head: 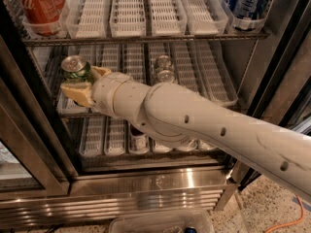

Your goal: Pick green can from middle shelf of fridge

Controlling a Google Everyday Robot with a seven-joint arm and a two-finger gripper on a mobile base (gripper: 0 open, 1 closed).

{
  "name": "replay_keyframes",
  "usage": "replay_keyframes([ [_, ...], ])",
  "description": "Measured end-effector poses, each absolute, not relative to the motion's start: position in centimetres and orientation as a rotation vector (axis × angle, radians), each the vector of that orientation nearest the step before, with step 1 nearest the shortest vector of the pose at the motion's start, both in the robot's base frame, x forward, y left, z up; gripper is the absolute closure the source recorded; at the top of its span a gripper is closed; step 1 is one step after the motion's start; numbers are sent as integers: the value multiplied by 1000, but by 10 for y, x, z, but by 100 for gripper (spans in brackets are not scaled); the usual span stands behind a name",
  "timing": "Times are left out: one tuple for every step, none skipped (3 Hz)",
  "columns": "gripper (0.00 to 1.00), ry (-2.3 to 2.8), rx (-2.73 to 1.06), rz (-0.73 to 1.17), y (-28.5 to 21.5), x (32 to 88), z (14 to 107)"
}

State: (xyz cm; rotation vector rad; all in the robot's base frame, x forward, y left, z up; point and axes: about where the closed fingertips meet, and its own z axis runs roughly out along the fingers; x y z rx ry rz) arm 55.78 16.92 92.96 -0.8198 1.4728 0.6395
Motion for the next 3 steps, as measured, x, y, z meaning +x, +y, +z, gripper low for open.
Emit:
replay_keyframes([
  [100,1496,-813,626,158,545,934],
  [100,1524,-808,615,147,530,937],
  [100,1526,-807,613,145,528,938],
])
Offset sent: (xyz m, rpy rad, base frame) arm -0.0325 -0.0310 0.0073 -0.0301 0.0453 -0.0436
